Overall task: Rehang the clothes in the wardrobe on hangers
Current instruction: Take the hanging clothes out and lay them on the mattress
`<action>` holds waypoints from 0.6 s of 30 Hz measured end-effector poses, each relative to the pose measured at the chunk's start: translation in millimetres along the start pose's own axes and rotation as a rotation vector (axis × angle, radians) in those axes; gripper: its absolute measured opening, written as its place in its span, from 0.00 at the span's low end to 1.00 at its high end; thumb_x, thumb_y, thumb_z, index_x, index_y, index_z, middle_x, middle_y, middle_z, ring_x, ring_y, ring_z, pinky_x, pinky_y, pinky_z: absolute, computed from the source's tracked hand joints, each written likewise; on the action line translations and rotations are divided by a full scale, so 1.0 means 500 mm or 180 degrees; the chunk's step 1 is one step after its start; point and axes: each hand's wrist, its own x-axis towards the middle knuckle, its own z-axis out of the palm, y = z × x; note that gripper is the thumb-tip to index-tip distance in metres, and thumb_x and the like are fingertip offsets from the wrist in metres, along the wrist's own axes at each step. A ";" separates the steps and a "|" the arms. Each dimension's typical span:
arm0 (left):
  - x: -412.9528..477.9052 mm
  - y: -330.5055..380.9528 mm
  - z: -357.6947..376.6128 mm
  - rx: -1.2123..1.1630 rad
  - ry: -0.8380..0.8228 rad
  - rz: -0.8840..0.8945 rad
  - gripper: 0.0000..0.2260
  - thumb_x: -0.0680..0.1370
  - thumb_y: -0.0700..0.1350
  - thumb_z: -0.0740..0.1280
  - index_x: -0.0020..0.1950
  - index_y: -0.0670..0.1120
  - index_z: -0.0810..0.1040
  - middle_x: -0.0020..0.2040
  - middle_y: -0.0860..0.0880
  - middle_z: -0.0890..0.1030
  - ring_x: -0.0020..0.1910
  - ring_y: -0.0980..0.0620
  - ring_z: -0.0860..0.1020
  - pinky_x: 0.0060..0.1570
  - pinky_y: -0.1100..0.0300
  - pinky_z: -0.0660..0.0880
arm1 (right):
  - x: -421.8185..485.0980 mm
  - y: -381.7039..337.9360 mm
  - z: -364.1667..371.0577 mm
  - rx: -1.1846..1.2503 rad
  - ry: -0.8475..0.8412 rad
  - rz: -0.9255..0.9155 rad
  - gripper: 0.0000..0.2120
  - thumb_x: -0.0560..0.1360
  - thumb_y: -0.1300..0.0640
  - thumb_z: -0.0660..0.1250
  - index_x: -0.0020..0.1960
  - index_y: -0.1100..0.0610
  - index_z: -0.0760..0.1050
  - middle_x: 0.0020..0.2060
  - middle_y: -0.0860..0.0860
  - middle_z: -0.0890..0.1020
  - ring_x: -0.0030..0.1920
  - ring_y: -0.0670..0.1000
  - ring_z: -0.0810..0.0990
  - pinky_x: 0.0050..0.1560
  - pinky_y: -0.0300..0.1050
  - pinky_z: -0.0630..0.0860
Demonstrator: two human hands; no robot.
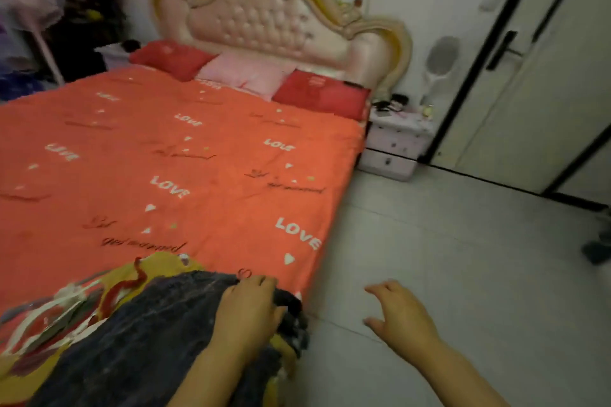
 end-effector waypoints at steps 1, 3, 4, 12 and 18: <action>0.000 0.052 -0.006 0.0013 0.0001 0.0228 0.21 0.77 0.57 0.61 0.68 0.52 0.67 0.65 0.53 0.71 0.62 0.50 0.71 0.58 0.57 0.68 | -0.050 0.043 -0.018 0.0049 0.0032 0.0215 0.28 0.75 0.44 0.65 0.72 0.47 0.62 0.67 0.47 0.67 0.66 0.48 0.67 0.65 0.40 0.65; -0.004 0.162 -0.014 0.0112 0.0006 0.0732 0.20 0.76 0.57 0.60 0.66 0.52 0.68 0.63 0.53 0.72 0.61 0.49 0.72 0.55 0.58 0.68 | -0.154 0.123 -0.050 0.0122 0.0158 0.0633 0.28 0.75 0.44 0.64 0.72 0.47 0.61 0.67 0.46 0.67 0.67 0.48 0.67 0.65 0.40 0.65; -0.008 0.219 -0.013 0.0152 0.0016 0.1028 0.20 0.76 0.58 0.60 0.66 0.53 0.67 0.63 0.53 0.72 0.61 0.50 0.71 0.55 0.58 0.67 | -0.208 0.162 -0.065 0.0155 0.0238 0.0854 0.28 0.75 0.44 0.64 0.73 0.47 0.61 0.67 0.47 0.67 0.67 0.48 0.67 0.66 0.39 0.64; -0.132 0.690 0.026 0.0045 -0.0163 0.2817 0.24 0.78 0.59 0.58 0.72 0.54 0.61 0.69 0.55 0.68 0.65 0.52 0.70 0.61 0.57 0.67 | -0.655 0.414 -0.130 0.0388 0.0920 0.2346 0.28 0.76 0.44 0.64 0.73 0.47 0.60 0.67 0.47 0.67 0.67 0.47 0.66 0.64 0.39 0.64; -0.342 1.055 0.100 0.0085 -0.0298 0.3910 0.25 0.78 0.59 0.58 0.73 0.55 0.59 0.69 0.54 0.67 0.64 0.52 0.70 0.60 0.57 0.67 | -1.015 0.567 -0.131 0.0556 0.1364 0.3285 0.24 0.76 0.48 0.65 0.70 0.49 0.66 0.62 0.48 0.70 0.63 0.49 0.69 0.62 0.43 0.68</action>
